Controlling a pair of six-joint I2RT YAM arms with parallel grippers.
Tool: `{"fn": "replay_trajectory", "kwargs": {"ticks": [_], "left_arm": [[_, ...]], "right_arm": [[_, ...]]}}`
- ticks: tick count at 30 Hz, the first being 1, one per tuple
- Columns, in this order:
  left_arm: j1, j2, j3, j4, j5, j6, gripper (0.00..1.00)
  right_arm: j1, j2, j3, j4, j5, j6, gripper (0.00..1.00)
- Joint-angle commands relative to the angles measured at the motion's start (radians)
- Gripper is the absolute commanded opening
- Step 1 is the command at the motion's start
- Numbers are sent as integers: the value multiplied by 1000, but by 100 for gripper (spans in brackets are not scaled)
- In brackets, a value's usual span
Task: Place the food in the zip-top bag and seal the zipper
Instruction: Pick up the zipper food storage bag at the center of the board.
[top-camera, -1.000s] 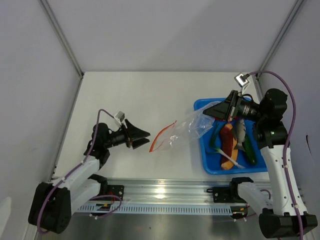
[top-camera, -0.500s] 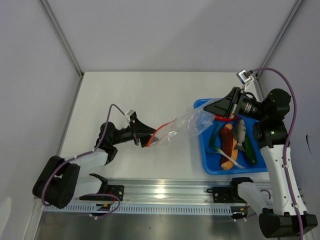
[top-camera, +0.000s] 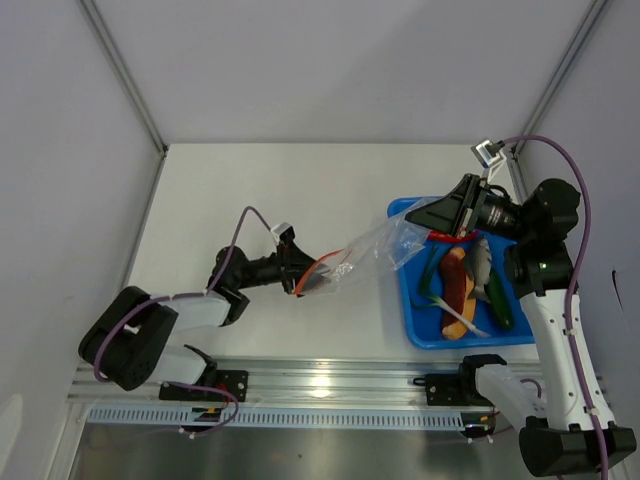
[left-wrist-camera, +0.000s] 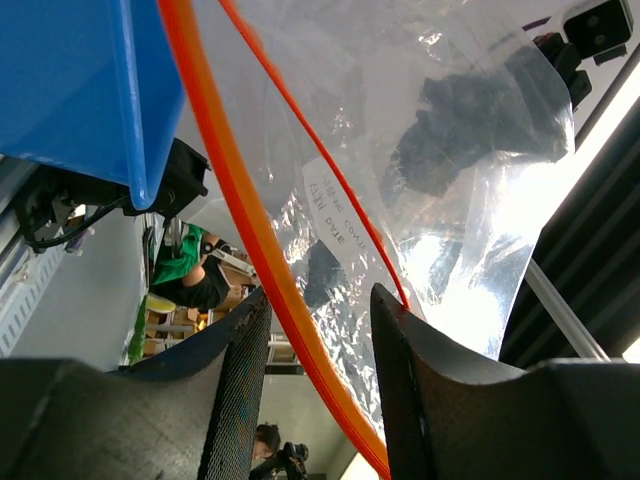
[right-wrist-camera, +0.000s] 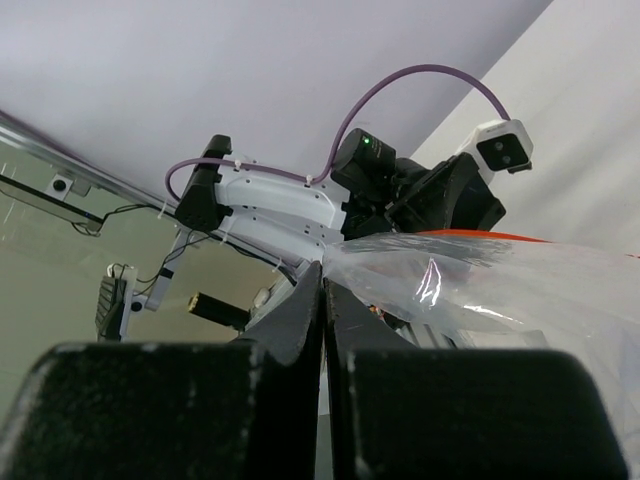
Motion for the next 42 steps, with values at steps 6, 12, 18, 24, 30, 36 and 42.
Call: {"fn": "replay_trajectory", "kwargs": {"ticks": [6,12,18,24,30,36,42], "left_arm": [[-31,71,74,258,-37,-91,29],[12,44,68,185,1,19,1],[45,-304,302,-912,-107,748,1],[6,-436,580,-1577,-426,1271,1],[0,-496,650,-1783,-584,1444,1],[-17,-518,673,-1935,-732,1538,1],[-23,-599,664,-1987,-861,1538,1]], "right_arm": [[66,-24,-52,73,43,0,0],[72,-26,-29,-228,112,-187,36],[89,-27,-43,-504,251,-384,79],[178,-15,-55,-593,429,-456,81],[374,56,3,-647,733,-487,81],[525,126,70,-714,1052,-502,81],[597,209,130,-744,1219,-485,82]]}}
